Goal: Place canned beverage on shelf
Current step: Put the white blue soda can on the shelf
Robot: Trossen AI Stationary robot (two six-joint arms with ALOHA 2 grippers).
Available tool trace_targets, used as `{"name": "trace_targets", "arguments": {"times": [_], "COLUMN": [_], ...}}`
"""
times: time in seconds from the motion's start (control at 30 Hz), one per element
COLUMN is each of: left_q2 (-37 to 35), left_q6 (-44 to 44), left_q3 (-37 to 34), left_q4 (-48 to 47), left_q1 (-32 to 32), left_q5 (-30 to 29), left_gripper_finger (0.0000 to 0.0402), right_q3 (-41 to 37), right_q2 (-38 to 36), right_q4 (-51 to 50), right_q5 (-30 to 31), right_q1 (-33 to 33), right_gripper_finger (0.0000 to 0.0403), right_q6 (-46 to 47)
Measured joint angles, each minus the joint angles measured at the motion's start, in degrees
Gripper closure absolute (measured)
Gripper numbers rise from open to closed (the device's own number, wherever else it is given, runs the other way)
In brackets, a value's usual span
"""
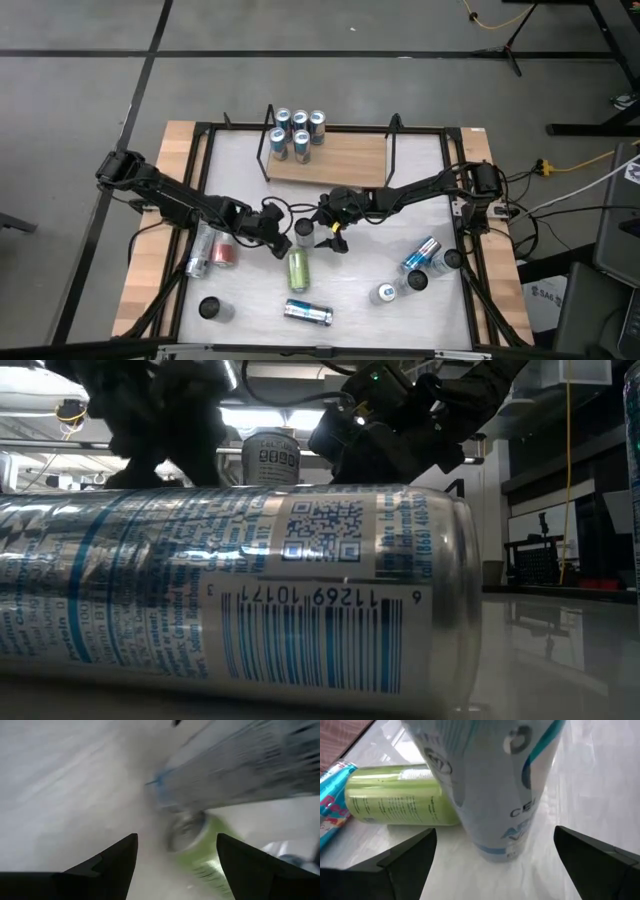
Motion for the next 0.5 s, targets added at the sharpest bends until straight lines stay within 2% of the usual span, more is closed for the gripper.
{"name": "trace_targets", "arguments": {"times": [0.23, 0.5], "left_q2": [0.0, 0.0], "left_q6": [-3.3, -3.6], "left_q3": [0.0, 0.0], "left_q4": [2.3, 2.3], "left_q1": [-1.8, -1.1], "left_q5": [-2.2, -8.9], "left_gripper_finger": [0.0138, 0.0138], "right_q3": [0.0, 0.0], "right_q2": [0.0, 0.0], "right_q4": [-0.5, -0.6], "right_q5": [-0.2, -1.6], "right_q1": [0.0, 0.0], "right_gripper_finger": [0.0010, 0.0010], "right_q6": [0.0, 0.0]}}
